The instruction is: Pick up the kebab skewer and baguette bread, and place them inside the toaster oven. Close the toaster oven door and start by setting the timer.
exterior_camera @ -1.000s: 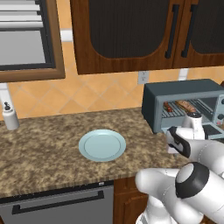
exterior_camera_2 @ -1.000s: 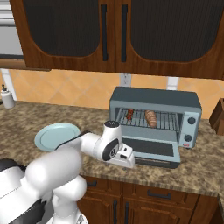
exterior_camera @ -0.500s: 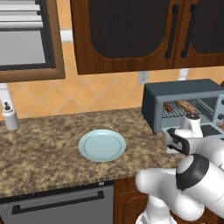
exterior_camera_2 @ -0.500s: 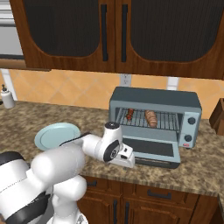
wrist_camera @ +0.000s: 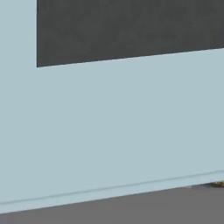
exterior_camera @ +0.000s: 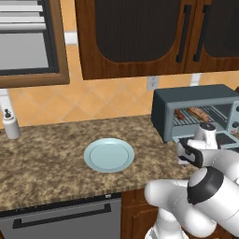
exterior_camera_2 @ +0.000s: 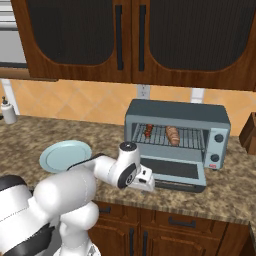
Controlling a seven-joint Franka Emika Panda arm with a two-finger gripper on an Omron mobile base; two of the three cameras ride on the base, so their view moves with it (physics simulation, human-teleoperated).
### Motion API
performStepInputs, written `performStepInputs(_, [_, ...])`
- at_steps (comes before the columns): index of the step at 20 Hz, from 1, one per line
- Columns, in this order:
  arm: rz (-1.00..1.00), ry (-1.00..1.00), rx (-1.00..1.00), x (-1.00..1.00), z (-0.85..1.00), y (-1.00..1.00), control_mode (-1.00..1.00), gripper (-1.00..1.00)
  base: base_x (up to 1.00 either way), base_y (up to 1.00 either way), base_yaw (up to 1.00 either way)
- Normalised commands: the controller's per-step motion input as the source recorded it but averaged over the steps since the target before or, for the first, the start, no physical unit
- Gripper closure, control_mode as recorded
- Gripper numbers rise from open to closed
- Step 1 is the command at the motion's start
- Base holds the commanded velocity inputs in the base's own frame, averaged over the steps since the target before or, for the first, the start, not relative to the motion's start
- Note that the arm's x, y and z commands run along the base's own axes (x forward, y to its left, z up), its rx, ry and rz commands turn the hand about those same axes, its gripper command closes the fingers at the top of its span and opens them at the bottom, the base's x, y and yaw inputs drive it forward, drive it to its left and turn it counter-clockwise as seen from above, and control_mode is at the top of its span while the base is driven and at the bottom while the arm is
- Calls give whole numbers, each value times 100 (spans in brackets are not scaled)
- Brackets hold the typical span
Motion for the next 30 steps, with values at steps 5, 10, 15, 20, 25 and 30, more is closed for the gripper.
performStepInputs(5, [-5,0,8,-19,0,0,-100,-100,0,0,0])
performStepInputs(10, [-1,-7,3,3,0,0,-100,-100,0,0,0])
performStepInputs(15, [0,-10,1,25,0,3,-100,-100,0,0,0])
performStepInputs(20, [0,-7,0,28,9,1,-100,-100,0,0,0])
performStepInputs(25, [0,-8,0,16,33,1,-100,-100,0,0,0])
performStepInputs(30, [-1,-17,0,31,59,8,-100,-100,0,0,0])
